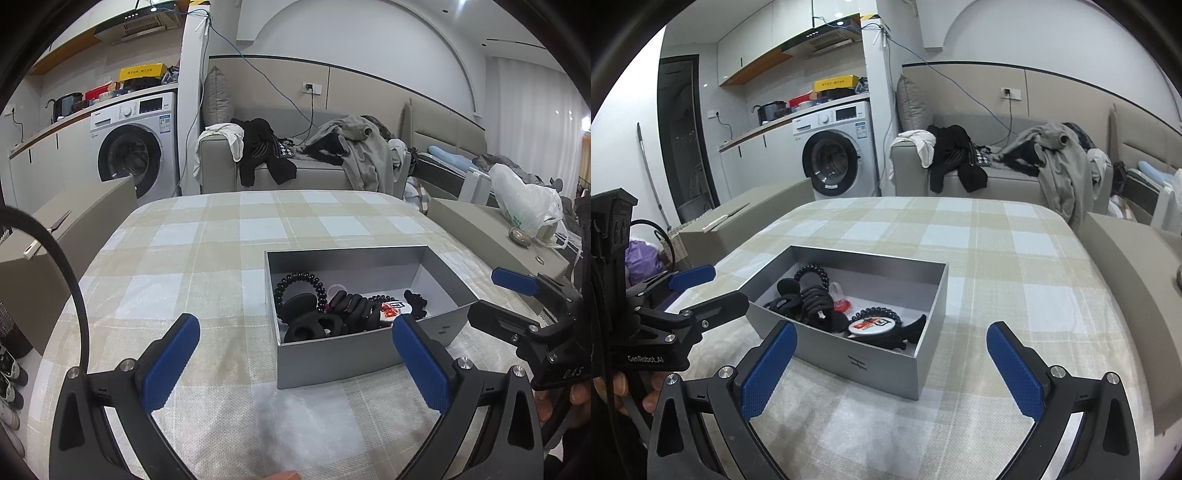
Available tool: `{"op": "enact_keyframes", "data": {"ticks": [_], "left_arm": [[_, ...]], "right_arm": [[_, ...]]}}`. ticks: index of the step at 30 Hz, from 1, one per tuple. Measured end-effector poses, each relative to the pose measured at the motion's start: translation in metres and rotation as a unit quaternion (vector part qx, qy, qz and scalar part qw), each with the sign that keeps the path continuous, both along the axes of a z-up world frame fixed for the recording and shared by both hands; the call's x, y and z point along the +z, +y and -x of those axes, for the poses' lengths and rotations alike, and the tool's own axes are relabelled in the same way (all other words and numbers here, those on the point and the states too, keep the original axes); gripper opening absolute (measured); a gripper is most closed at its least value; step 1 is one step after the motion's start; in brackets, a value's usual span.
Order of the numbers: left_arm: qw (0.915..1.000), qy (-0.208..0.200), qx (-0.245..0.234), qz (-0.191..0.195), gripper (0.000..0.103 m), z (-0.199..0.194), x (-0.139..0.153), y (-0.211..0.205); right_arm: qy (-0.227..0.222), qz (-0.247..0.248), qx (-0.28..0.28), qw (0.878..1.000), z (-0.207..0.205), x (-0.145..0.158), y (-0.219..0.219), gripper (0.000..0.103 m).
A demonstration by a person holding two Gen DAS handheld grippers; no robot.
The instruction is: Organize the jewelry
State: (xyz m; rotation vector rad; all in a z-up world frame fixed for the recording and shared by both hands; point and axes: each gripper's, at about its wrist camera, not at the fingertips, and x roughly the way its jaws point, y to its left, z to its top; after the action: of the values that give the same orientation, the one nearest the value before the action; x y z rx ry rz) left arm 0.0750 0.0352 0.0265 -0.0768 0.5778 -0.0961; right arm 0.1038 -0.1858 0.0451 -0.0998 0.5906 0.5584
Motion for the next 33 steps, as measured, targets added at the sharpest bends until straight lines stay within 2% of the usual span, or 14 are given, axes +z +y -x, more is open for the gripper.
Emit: {"op": "enact_keyframes", "data": {"ticks": [8,33], "left_arm": [[1.0,0.0,0.007,-0.001,0.101,-0.0012,-0.0051,0.0013],[1.0,-0.002,0.002,0.0,0.102,-0.0002,-0.0052,0.0022]], "right_arm": [[-0.014,-0.008,-0.002,1.0,-0.0007,-0.003,-0.0006,0.103],[-0.014,-0.011,0.001,1.0,-0.0007,-0.0027,-0.0011,0.103]]}}
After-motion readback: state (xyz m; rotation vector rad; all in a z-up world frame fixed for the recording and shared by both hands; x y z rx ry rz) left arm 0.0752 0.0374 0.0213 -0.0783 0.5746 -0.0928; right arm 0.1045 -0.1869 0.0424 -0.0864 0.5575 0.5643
